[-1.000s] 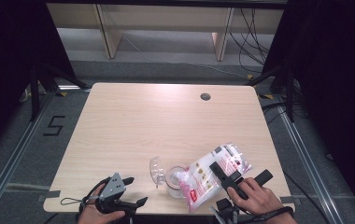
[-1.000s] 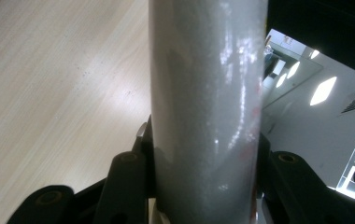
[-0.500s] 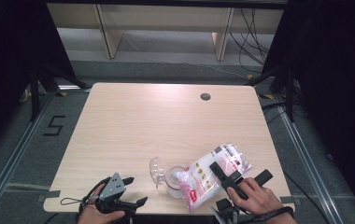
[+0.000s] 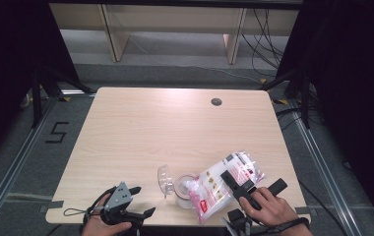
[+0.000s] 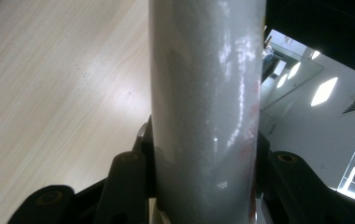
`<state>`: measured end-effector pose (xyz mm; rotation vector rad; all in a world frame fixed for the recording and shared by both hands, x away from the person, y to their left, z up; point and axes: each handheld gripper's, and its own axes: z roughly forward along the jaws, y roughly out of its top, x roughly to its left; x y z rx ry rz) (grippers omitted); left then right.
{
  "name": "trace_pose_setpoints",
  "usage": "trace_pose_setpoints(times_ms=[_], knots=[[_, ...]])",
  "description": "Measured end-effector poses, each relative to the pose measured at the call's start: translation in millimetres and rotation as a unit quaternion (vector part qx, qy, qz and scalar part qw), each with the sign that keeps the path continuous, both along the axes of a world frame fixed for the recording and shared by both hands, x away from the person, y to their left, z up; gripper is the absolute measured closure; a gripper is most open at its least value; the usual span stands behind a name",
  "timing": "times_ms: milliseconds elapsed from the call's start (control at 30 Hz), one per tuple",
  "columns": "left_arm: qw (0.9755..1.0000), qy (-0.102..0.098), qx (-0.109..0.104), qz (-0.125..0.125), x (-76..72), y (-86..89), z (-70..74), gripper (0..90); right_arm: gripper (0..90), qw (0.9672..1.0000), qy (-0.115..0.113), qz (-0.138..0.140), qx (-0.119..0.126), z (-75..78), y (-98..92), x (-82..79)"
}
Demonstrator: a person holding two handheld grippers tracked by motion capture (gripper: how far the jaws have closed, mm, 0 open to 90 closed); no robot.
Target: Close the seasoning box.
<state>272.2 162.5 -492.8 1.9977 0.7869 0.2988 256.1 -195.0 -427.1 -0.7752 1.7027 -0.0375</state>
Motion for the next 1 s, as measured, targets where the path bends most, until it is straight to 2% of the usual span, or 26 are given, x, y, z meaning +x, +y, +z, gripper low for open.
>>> trace_pose_setpoints(times_ms=[1000], knots=[[1.0,-0.004,0.004,-0.002,-0.1,0.4,0.9,17.4,63.8,1.0,0.001,0.0,0.0,0.2,-0.1,0.1]])
